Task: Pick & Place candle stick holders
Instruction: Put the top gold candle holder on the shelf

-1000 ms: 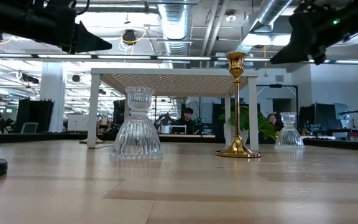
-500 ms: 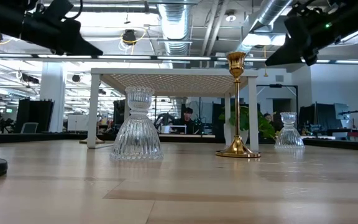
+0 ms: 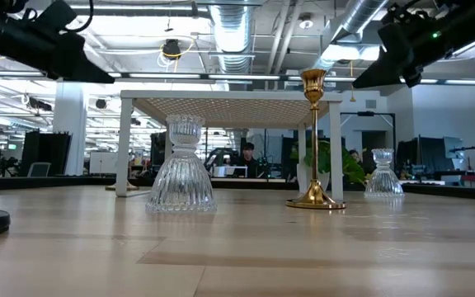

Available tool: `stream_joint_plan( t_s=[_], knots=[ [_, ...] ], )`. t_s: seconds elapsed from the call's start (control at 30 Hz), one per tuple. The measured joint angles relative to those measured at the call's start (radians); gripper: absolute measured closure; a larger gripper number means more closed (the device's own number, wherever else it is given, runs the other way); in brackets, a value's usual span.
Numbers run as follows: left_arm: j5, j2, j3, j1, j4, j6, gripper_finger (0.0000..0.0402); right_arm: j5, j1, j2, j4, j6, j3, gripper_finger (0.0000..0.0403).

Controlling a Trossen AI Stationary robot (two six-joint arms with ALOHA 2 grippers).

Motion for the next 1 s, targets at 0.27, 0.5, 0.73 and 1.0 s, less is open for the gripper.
stream_joint_plan(
  t_s=[0.27,0.5,0.73,1.0],
  knots=[
    [-0.006,0.007,-0.047,0.001,-0.036,-0.2,0.0398,0.0,0.0,0.0,-0.001,0.0,0.0,0.0403],
    [-0.05,0.021,-0.178,0.038,0.023,-0.355,0.0398,0.002,0.0,0.0,-0.001,-0.036,0.0,0.0403],
    [-0.043,0.039,-0.204,0.111,0.137,-0.247,0.0398,0.002,0.0,0.0,-0.001,-0.042,0.0,0.0403],
    [0.187,0.039,-0.204,0.25,0.198,-0.165,0.0397,0.003,0.0,0.0,-0.001,-0.042,0.0,0.0403]
  ],
)
